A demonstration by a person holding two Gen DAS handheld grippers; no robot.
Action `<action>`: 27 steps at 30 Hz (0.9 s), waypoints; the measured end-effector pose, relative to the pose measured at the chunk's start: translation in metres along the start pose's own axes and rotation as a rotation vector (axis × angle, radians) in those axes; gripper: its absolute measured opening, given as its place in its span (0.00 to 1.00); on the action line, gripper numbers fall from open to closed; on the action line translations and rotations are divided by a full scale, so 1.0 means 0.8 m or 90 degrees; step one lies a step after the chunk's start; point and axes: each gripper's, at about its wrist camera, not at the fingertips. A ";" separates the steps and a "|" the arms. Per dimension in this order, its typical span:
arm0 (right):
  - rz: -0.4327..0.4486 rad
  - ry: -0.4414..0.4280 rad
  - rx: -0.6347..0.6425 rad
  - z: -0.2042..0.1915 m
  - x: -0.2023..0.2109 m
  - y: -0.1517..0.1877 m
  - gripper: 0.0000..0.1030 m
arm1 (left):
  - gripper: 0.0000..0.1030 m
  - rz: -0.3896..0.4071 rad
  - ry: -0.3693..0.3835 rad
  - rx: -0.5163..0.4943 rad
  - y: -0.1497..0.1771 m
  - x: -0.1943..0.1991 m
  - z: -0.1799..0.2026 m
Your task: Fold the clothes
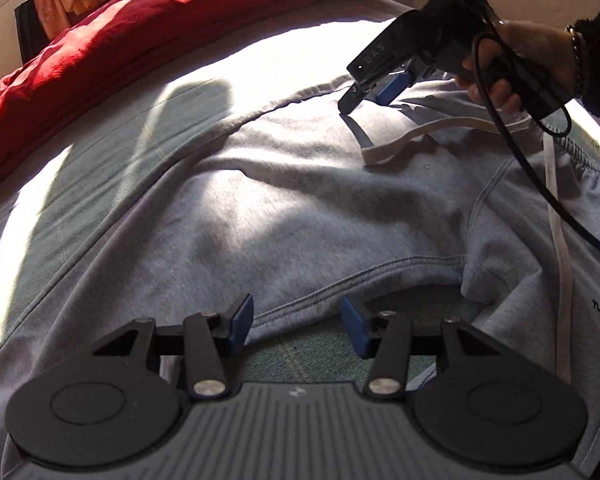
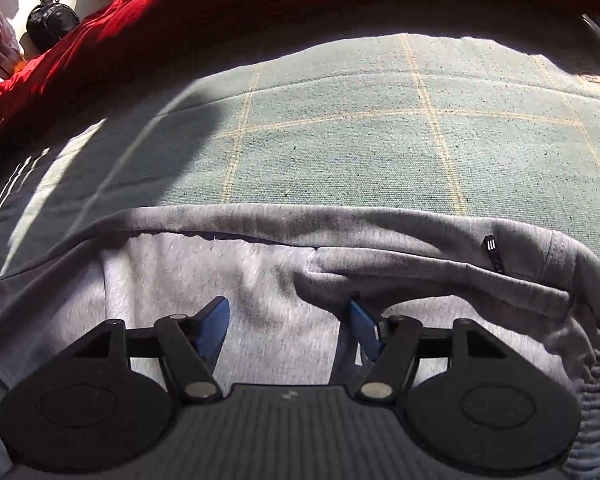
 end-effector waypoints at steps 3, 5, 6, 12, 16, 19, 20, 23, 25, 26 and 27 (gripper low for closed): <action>0.004 0.000 -0.016 0.004 0.011 0.010 0.68 | 0.49 0.008 -0.003 -0.008 0.001 0.014 0.006; 0.007 -0.011 -0.045 0.010 0.024 0.016 0.68 | 0.49 0.016 -0.008 -0.019 0.001 0.027 0.011; 0.010 -0.017 -0.060 0.013 0.035 0.020 0.68 | 0.49 0.020 -0.010 -0.022 0.002 0.034 0.013; 0.026 -0.040 -0.133 0.021 0.104 0.053 0.68 | 0.53 0.041 -0.029 -0.022 0.009 0.082 0.028; 0.062 -0.037 -0.157 0.023 0.147 0.080 0.68 | 0.55 0.057 -0.031 -0.008 0.020 0.111 0.045; 0.074 -0.055 -0.188 0.035 0.171 0.107 0.70 | 0.59 0.063 -0.023 0.013 0.036 0.126 0.061; 0.072 -0.054 -0.199 0.040 0.175 0.119 0.70 | 0.59 0.061 -0.017 0.022 0.044 0.129 0.066; 0.060 -0.052 -0.229 0.054 0.180 0.151 0.70 | 0.59 0.047 0.002 0.047 0.070 0.133 0.080; 0.052 -0.052 -0.252 0.063 0.180 0.179 0.70 | 0.59 0.024 0.003 0.058 0.091 0.133 0.091; 0.050 -0.049 -0.263 0.065 0.180 0.192 0.70 | 0.59 0.009 0.001 0.063 0.099 0.132 0.095; 0.049 -0.047 -0.273 0.067 0.179 0.205 0.70 | 0.59 0.002 -0.002 0.064 0.106 0.133 0.100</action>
Point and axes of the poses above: each gripper's, at about its wrist camera, not at the fingertips, and x roughly against the way its jaws point, z to its right, y to its underside, and after that the axes turned 9 degrees about -x, right-handed
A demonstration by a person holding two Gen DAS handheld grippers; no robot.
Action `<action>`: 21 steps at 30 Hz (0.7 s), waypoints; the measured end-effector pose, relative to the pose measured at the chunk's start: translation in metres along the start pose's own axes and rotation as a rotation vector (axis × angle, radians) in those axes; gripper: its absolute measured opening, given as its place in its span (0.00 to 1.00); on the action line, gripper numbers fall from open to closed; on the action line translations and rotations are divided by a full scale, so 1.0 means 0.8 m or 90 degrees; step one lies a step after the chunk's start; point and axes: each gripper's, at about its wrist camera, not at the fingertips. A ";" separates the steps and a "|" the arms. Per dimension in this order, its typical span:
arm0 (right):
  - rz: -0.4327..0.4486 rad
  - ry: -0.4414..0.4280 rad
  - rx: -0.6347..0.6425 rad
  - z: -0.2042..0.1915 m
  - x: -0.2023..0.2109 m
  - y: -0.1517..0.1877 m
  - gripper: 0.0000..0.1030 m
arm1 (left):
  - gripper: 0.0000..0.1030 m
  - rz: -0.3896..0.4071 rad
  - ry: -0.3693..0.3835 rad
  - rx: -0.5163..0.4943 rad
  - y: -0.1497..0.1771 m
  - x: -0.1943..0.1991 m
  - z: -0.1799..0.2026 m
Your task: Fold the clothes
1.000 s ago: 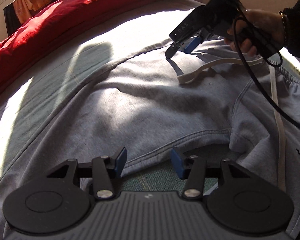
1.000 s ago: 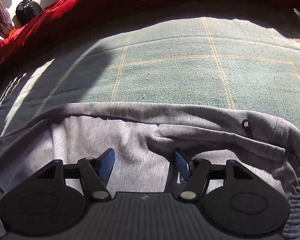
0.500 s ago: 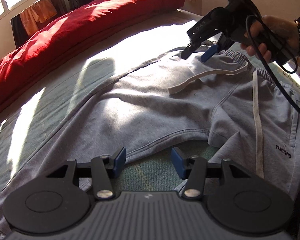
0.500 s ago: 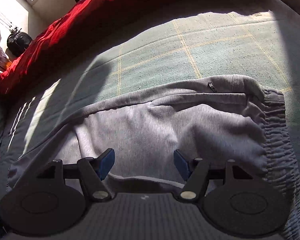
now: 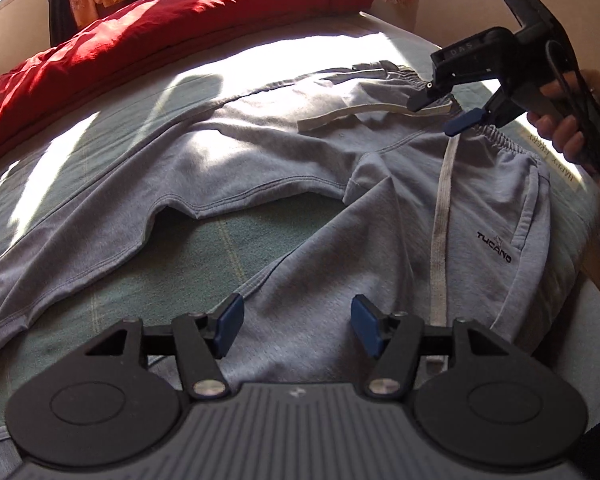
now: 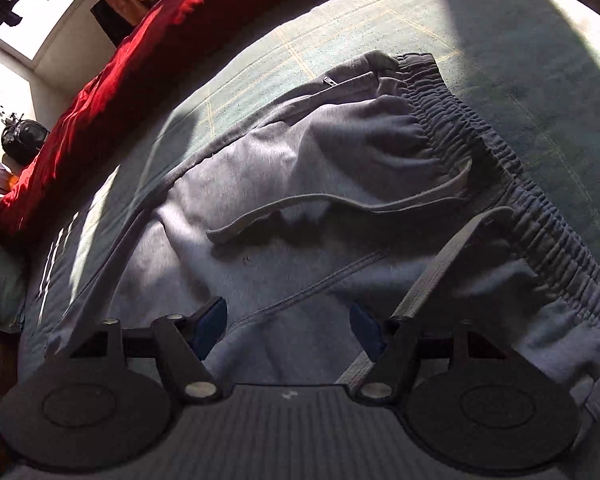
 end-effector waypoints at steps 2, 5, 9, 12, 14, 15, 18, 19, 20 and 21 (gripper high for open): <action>-0.004 -0.005 -0.030 0.017 0.000 0.020 0.70 | 0.59 -0.008 -0.007 -0.002 0.012 0.003 0.008; -0.003 -0.003 -0.061 0.040 -0.003 0.049 0.70 | 0.59 -0.020 -0.019 -0.004 0.031 0.008 0.019; 0.014 0.001 -0.088 0.070 -0.005 0.079 0.70 | 0.66 -0.032 -0.049 -0.017 0.047 0.008 0.033; 0.046 0.016 -0.076 0.085 0.007 0.092 0.70 | 0.66 -0.044 -0.040 -0.023 0.057 0.002 0.044; 0.067 0.027 -0.067 0.095 0.015 0.100 0.70 | 0.66 -0.053 -0.026 -0.024 0.064 -0.003 0.050; 0.078 0.032 -0.063 0.100 0.019 0.104 0.70 | 0.66 -0.057 -0.022 -0.026 0.066 -0.005 0.053; 0.085 0.043 -0.061 0.108 0.027 0.105 0.70 | 0.66 -0.068 -0.016 -0.020 0.071 -0.013 0.057; 0.085 0.045 -0.065 0.109 0.029 0.104 0.70 | 0.66 -0.071 -0.013 -0.014 0.071 -0.016 0.056; 0.085 0.048 -0.066 0.111 0.031 0.103 0.70 | 0.66 -0.074 -0.009 -0.010 0.073 -0.019 0.055; 0.085 0.052 -0.065 0.111 0.032 0.102 0.70 | 0.66 -0.077 -0.005 -0.007 0.074 -0.022 0.054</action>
Point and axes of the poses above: each gripper's, at about its wrist camera, not at the fingertips, and x roughly against the way its jaws point, z to its right, y to its underside, and after that the axes turned 9 degrees about -x, right-handed
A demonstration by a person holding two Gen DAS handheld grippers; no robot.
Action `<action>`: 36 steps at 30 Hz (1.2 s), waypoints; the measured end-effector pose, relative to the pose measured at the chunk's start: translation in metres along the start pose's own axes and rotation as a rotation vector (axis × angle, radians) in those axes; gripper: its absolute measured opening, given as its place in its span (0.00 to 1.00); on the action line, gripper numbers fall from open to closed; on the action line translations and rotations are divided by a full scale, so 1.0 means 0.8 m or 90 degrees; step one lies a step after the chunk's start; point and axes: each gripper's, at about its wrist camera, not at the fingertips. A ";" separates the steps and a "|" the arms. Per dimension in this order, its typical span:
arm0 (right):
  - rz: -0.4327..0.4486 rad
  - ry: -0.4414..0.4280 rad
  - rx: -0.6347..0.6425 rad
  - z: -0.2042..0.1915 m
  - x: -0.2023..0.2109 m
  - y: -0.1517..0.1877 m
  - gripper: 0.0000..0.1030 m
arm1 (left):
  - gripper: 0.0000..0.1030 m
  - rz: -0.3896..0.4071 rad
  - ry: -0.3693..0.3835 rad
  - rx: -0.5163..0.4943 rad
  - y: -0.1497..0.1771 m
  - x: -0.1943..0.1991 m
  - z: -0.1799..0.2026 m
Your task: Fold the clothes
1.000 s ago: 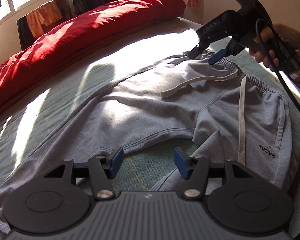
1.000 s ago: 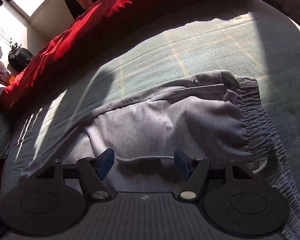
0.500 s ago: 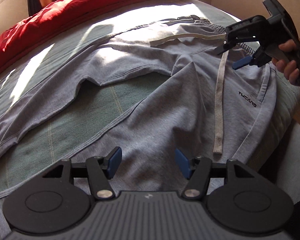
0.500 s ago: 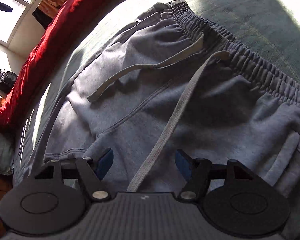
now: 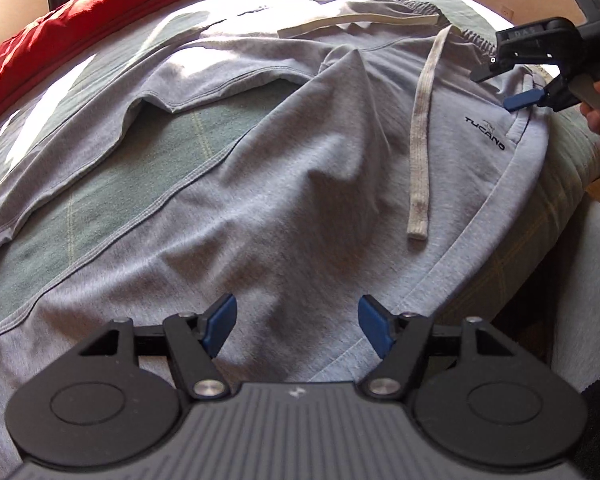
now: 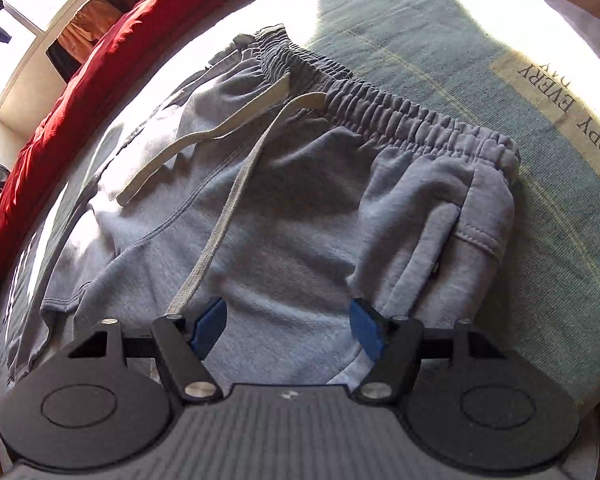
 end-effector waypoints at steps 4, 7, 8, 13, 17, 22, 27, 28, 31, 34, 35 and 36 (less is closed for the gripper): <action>0.018 0.019 0.005 0.009 0.004 -0.001 0.68 | 0.66 -0.025 -0.017 0.023 0.012 -0.014 -0.010; 0.029 0.019 -0.009 0.023 0.010 0.000 0.64 | 0.70 -0.030 -0.006 0.057 0.025 -0.020 -0.023; 0.031 0.017 -0.017 0.026 0.012 -0.001 0.63 | 0.72 -0.028 -0.002 0.066 0.029 -0.021 -0.026; 0.039 0.017 -0.035 0.025 0.027 -0.007 0.64 | 0.73 -0.027 0.003 0.074 0.031 -0.022 -0.028; 0.101 0.040 -0.039 0.031 0.057 -0.016 0.65 | 0.75 -0.026 0.005 0.078 0.031 -0.023 -0.028; 0.148 0.080 -0.097 0.071 0.079 -0.027 0.67 | 0.76 -0.026 0.008 0.082 0.031 -0.023 -0.028; 0.107 0.048 -0.139 0.097 0.045 -0.032 0.67 | 0.76 -0.019 0.006 0.096 0.028 -0.014 -0.030; 0.105 0.038 -0.140 0.097 0.037 -0.032 0.65 | 0.76 -0.016 0.003 0.095 0.027 -0.011 -0.029; 0.113 0.027 -0.114 0.086 0.031 -0.033 0.27 | 0.76 -0.011 -0.004 0.091 0.023 -0.003 -0.028; 0.128 0.036 -0.092 0.078 0.038 -0.036 0.15 | 0.76 -0.011 -0.008 0.087 0.020 0.000 -0.027; 0.135 0.043 -0.087 0.079 0.043 -0.037 0.14 | 0.76 -0.013 -0.008 0.084 0.018 0.000 -0.026; 0.142 0.051 -0.083 0.079 0.047 -0.038 0.14 | 0.76 -0.014 -0.009 0.079 0.016 -0.001 -0.024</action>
Point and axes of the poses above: each gripper's, at about its wrist camera, not at the fingertips, and x roughly against the way its jaws point, z to its right, y to its underside, and after that the axes turned 9 degrees about -x, right-handed
